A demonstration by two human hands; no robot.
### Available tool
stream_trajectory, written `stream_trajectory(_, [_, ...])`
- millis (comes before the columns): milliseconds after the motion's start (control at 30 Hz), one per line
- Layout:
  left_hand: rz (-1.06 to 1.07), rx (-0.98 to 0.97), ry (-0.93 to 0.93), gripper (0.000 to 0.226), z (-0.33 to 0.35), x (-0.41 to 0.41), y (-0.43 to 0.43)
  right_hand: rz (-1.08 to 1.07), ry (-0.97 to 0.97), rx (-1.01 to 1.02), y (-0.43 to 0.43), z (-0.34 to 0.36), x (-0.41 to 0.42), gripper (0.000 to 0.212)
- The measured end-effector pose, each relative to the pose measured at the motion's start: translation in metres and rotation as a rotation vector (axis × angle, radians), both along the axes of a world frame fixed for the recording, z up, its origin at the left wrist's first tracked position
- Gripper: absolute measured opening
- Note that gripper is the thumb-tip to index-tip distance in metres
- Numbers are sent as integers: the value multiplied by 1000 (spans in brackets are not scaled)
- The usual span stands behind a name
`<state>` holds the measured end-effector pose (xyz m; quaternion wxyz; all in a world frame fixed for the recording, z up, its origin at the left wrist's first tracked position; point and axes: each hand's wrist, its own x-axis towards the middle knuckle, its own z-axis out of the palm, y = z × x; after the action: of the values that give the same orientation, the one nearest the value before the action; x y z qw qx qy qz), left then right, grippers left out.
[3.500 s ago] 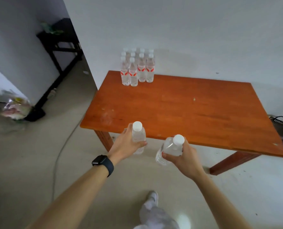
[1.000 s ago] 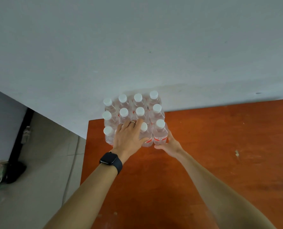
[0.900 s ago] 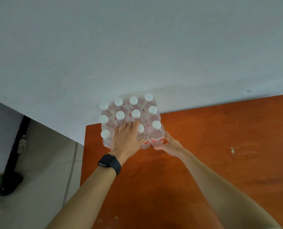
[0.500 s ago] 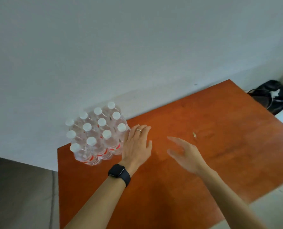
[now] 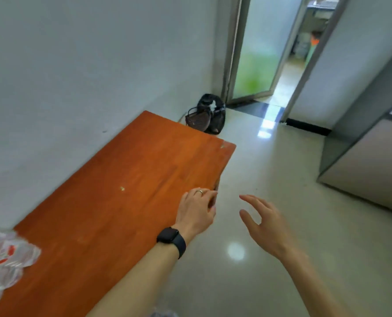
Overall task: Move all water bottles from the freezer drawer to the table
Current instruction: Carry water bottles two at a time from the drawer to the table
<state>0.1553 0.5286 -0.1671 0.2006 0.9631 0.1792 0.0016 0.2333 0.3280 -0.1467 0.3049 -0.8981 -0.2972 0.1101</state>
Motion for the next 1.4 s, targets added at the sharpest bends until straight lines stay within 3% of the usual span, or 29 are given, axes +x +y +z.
stream_trajectory(233, [-354,5,4,45,14,115,-180,-377,6,-6,-196,10,40,42])
stream_trajectory(500, [-679,58,-57,42,25,229,-326,-728,-54,-14,-351,15,72,39])
stream_trajectory(1000, [-879,-6,-135,38,30,484,-515,-870,-86,-165,-532,41,277,40])
stream_trajectory(1400, [-865,60,-117,43,36,662,-619,-884,-76,-115,-652,27,463,38])
